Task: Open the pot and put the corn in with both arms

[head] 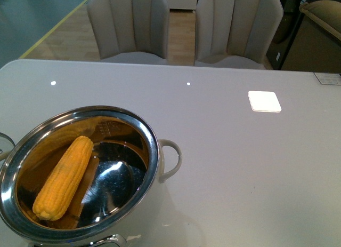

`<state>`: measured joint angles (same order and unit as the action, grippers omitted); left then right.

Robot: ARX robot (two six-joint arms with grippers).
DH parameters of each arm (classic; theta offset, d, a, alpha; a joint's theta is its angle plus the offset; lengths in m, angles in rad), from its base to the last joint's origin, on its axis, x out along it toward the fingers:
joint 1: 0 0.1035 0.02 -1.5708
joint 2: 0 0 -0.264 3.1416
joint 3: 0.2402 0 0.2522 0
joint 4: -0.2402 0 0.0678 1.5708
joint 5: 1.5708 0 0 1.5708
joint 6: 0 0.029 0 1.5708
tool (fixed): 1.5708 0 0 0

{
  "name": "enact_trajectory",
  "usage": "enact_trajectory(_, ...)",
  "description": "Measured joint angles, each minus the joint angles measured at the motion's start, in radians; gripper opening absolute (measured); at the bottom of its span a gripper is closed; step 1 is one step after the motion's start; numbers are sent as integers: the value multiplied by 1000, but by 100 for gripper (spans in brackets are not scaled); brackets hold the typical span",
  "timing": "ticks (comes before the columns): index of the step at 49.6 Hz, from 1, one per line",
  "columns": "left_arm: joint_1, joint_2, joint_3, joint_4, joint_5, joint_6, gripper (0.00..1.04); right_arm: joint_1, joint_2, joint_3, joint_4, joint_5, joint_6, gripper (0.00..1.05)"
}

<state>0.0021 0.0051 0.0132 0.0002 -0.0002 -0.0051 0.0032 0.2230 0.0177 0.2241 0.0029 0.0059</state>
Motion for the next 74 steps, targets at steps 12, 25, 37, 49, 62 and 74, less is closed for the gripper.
enact_trajectory(12,0,0,0,0,0,0,98,0,-58,0,-59,0,0,2)
enact_trajectory(25,0,0,0,0,0,0,98,0,-214,0,-221,-2,0,2)
enact_trajectory(37,0,0,0,0,0,0,98,0,-217,0,-223,-2,-2,16)
enact_trajectory(49,0,0,0,0,0,0,98,0,-217,0,-223,-2,-2,54)
enact_trajectory(62,0,0,0,0,0,0,98,0,-217,0,-223,-2,-2,92)
enact_trajectory(74,0,0,0,0,0,0,98,0,-217,0,-223,-2,-2,96)
